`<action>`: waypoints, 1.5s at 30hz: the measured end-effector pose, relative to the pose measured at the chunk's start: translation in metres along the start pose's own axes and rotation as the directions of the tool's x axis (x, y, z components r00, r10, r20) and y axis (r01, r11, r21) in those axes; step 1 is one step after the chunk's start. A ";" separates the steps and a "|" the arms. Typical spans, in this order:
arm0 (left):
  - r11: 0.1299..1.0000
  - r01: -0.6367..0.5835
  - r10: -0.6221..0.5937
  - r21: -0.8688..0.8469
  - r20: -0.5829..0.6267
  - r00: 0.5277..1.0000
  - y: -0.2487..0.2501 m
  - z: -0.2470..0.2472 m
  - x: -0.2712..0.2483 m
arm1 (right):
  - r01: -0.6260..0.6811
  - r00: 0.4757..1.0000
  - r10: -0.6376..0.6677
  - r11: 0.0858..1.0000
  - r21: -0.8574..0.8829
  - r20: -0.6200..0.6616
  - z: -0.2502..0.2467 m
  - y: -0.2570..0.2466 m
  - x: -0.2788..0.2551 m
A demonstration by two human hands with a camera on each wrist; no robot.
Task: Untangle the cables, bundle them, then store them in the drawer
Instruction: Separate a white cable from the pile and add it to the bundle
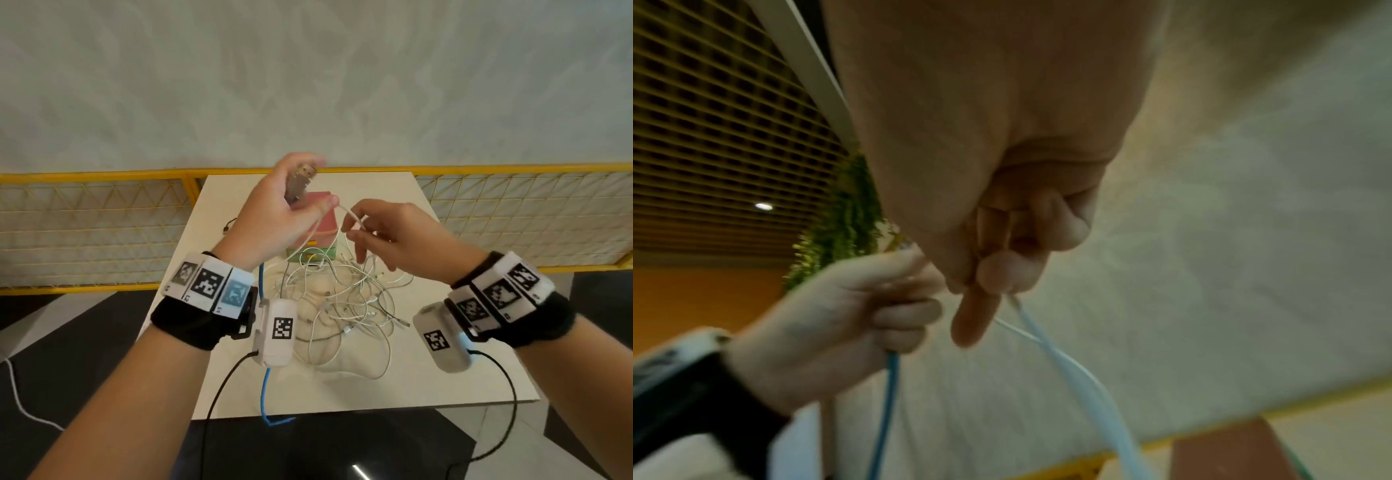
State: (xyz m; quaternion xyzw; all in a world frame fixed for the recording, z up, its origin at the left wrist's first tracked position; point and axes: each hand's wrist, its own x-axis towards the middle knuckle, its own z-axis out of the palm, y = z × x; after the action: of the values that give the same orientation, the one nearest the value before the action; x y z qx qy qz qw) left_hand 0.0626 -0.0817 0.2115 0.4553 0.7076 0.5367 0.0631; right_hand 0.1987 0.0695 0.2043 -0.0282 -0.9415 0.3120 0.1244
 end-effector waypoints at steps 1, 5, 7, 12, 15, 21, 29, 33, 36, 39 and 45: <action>0.995 0.038 -0.040 -0.087 -0.014 0.999 0.001 -0.002 -0.001 | 0.003 0.999 -0.001 0.999 -0.041 0.046 -0.005 -0.012 -0.009; 0.936 0.182 -0.163 -0.301 0.086 0.983 0.011 -0.003 -0.006 | 0.071 0.949 0.001 0.973 -0.218 0.316 -0.010 -0.038 -0.042; 0.918 0.199 -0.152 -0.343 0.160 0.975 0.018 0.004 -0.012 | 0.103 0.957 -0.008 0.944 -0.314 0.290 -0.006 -0.037 -0.049; 0.944 0.102 -0.009 -0.313 0.285 0.958 0.035 0.030 -0.029 | 0.008 1.000 -0.006 0.997 -0.076 0.023 0.013 -0.021 -0.049; 0.943 0.110 -0.022 -0.315 0.270 0.962 0.041 0.041 -0.036 | -0.028 0.997 0.004 0.958 0.285 0.083 0.026 -0.024 -0.050; 0.880 0.153 -0.021 -0.450 0.284 0.958 0.047 0.048 -0.046 | -0.087 0.996 0.062 0.754 0.651 0.062 0.048 -0.029 -0.058; 0.781 0.249 -0.039 -0.573 0.353 0.935 0.047 0.045 -0.057 | -0.098 0.990 0.141 0.718 0.689 -0.006 0.055 -0.028 -0.070; 0.764 0.301 -0.106 -0.571 0.349 0.931 0.046 0.051 -0.060 | -0.112 0.986 0.164 0.649 0.752 0.006 0.057 -0.030 -0.072; 0.790 0.289 -0.133 -0.542 0.309 0.942 0.041 0.056 -0.060 | -0.106 0.990 0.139 0.638 0.763 0.021 0.060 -0.030 -0.070; 0.766 0.187 -0.096 -0.615 0.178 0.979 0.038 0.059 -0.052 | -0.077 0.995 0.097 0.712 0.698 0.011 0.068 -0.025 -0.069; 0.730 0.074 -0.038 -0.679 0.068 0.997 0.041 0.033 -0.029 | -0.147 0.960 0.081 0.960 0.238 0.270 0.104 0.009 -0.079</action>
State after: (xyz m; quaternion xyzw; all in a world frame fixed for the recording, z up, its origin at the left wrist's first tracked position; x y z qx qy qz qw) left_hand 0.1219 -0.0786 0.2199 0.3920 0.4738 0.7448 0.2590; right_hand 0.2486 0.0066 0.1015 -0.0258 -0.8983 0.4383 -0.0146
